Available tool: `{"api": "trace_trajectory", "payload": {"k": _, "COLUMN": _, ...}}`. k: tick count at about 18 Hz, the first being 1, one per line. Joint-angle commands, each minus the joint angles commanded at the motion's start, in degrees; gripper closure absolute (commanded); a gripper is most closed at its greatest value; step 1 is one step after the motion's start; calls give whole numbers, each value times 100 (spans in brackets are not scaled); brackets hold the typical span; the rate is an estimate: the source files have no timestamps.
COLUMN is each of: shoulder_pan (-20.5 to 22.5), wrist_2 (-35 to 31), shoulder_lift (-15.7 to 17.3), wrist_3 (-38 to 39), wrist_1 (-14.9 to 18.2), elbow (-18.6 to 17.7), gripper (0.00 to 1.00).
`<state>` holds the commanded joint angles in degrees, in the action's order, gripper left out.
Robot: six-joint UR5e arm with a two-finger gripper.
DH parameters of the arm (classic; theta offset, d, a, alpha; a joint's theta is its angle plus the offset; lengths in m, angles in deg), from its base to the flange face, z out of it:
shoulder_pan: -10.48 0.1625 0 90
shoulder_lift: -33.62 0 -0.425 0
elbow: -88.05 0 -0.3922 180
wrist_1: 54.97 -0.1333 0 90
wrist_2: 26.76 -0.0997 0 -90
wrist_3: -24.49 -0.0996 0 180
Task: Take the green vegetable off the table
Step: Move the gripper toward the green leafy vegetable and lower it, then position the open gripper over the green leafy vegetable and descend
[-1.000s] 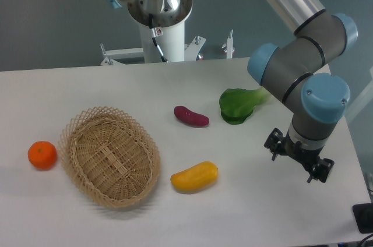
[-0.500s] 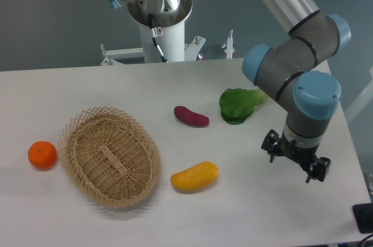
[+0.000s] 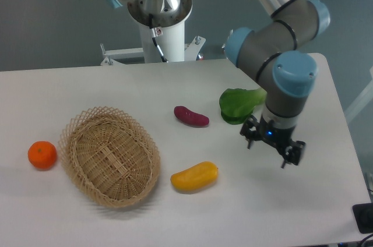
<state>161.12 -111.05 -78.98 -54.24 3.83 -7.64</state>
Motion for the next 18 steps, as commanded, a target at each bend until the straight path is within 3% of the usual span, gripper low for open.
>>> {"api": "trace_trajectory", "payload": {"k": 5, "shoulder_pan": 449, "wrist_2": 0, "shoulder_lift": 186, "wrist_3": -1362, "wrist_1": 9, "elbow": -538, "gripper": 0}}
{"api": "trace_trajectory", "payload": {"k": 8, "shoulder_pan": 502, "wrist_2": -70, "shoulder_lift": 185, "wrist_3": -1846, "wrist_1": 35, "elbow": -600, "gripper": 0}}
{"api": "trace_trajectory", "payload": {"k": 12, "shoulder_pan": 827, "wrist_2": -448, "shoulder_lift": 370, "wrist_3": -3331, "wrist_1": 97, "elbow": -775, "gripper": 0}}
{"api": "trace_trajectory", "payload": {"k": 18, "shoulder_pan": 1055, "wrist_2": -694, "shoulder_lift": 458, "wrist_3": -3861, "wrist_1": 132, "elbow": -1030, "gripper": 0}}
